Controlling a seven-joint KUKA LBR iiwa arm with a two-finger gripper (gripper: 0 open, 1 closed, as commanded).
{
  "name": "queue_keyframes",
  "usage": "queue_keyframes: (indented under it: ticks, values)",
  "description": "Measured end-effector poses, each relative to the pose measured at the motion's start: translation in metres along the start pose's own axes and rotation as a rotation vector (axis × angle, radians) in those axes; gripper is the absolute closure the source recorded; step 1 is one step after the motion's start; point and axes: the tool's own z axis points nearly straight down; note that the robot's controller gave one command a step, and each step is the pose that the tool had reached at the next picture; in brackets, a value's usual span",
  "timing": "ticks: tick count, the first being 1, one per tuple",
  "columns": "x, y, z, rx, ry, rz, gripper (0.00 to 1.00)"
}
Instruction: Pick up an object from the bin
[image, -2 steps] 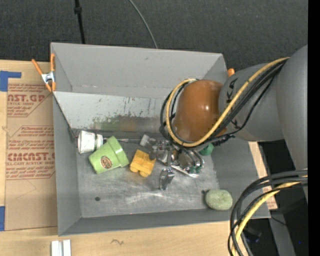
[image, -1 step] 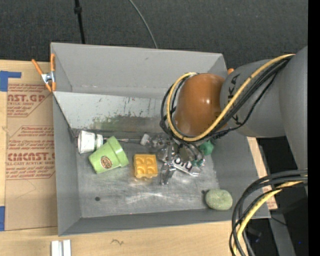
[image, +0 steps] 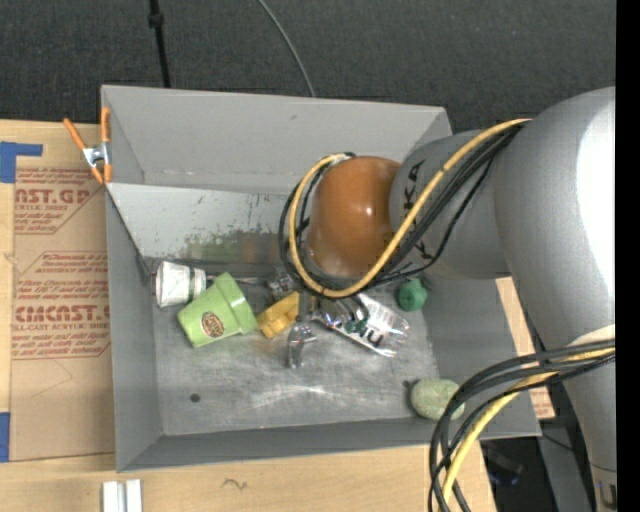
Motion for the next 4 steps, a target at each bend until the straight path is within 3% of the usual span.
queue_keyframes:
  ticks: [1,2,4]
  values:
    - [-0.004,0.005,0.003,-0.004,-0.021,-0.128,1.0]
    - [-0.002,0.004,0.002,-0.005,-0.019,-0.146,1.0]
    - [0.004,0.004,-0.014,-0.008,0.022,-0.15,1.0]
